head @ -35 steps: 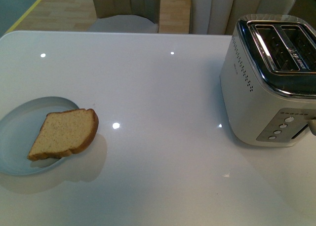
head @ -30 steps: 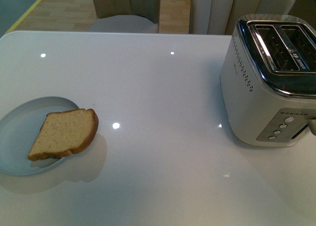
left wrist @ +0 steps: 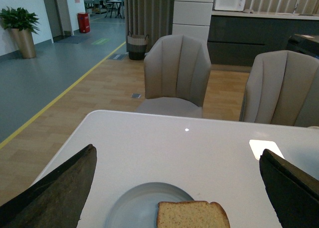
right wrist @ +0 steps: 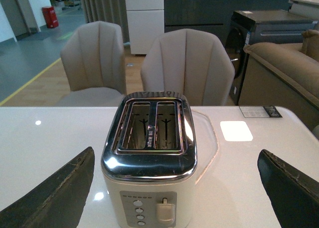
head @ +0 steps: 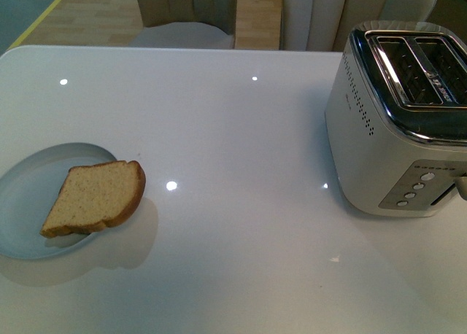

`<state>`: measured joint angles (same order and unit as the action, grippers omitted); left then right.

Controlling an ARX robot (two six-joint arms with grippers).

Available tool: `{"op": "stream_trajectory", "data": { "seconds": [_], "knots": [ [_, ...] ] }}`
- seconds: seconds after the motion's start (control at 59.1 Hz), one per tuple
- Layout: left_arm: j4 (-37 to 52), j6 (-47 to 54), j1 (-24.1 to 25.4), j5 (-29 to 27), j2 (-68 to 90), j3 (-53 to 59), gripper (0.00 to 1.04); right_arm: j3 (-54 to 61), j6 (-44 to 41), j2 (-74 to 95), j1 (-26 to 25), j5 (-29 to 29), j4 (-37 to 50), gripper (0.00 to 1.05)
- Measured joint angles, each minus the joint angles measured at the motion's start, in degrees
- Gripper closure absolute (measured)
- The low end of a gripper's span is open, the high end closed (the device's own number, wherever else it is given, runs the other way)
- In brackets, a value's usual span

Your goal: Left arm holds plate, right arm toasts bread

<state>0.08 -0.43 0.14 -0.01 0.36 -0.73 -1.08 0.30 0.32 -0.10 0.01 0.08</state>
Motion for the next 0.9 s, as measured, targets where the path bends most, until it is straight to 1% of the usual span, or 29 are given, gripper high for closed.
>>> {"op": "stream_trajectory", "data": {
  "seconds": [0.288,0.305,0.322,0.338,0.372,0.406,0.423,0.474,0.508,0.609,0.694,0.745,0.897],
  "knots": [
    [0.0,0.0,0.0,0.0,0.0,0.0,0.07,0.0,0.0,0.0,0.0,0.0,0.0,0.09],
    [-0.48,-0.04,0.13,0.83,0.33,-0.17,0.07,0.0,0.0,0.0,0.0,0.0,0.0,0.09],
    [-3.63,-0.22,0.94,3.58,1.79,-1.31,0.07,0.0,0.0,0.0,0.0,0.02,0.0,0.09],
    [-8.59,-0.37,1.9,7.41,3.87,-3.26,0.07,0.0,0.0,0.0,0.0,0.07,0.0,0.09],
    [-18.14,-0.52,3.37,13.33,10.58,-7.63,0.07,0.0,0.0,0.0,0.0,0.0,0.0,0.09],
    [-24.02,-0.63,3.67,16.39,15.26,-10.08,0.07,0.0,0.0,0.0,0.0,-0.2,0.0,0.09],
    [-27.23,-0.96,3.56,17.0,17.81,-11.04,0.07,0.0,0.0,-0.02,0.02,-0.13,0.0,0.09],
    [-32.28,-1.46,2.97,18.27,21.49,-11.61,0.07,0.0,0.0,-0.02,0.0,-0.11,0.0,0.09],
    [-33.05,-2.08,2.56,18.51,23.08,-11.56,0.07,0.0,0.0,0.0,0.0,-0.02,0.0,0.09],
    [-31.02,-3.32,1.99,19.15,26.64,-11.93,0.07,0.0,0.0,-0.02,0.02,0.0,0.0,0.09],
    [-26.43,-3.34,3.06,19.61,32.11,-12.72,0.07,0.0,0.0,-0.02,0.0,0.0,0.0,0.09],
    [-22.58,-2.49,5.01,19.58,37.09,-13.38,0.07,0.0,0.0,0.0,0.0,0.0,0.0,0.09],
    [-9.38,-0.57,12.87,19.61,55.43,-17.09,0.07,0.0,0.0,-0.02,0.0,0.02,0.0,0.09]
  ]
}}
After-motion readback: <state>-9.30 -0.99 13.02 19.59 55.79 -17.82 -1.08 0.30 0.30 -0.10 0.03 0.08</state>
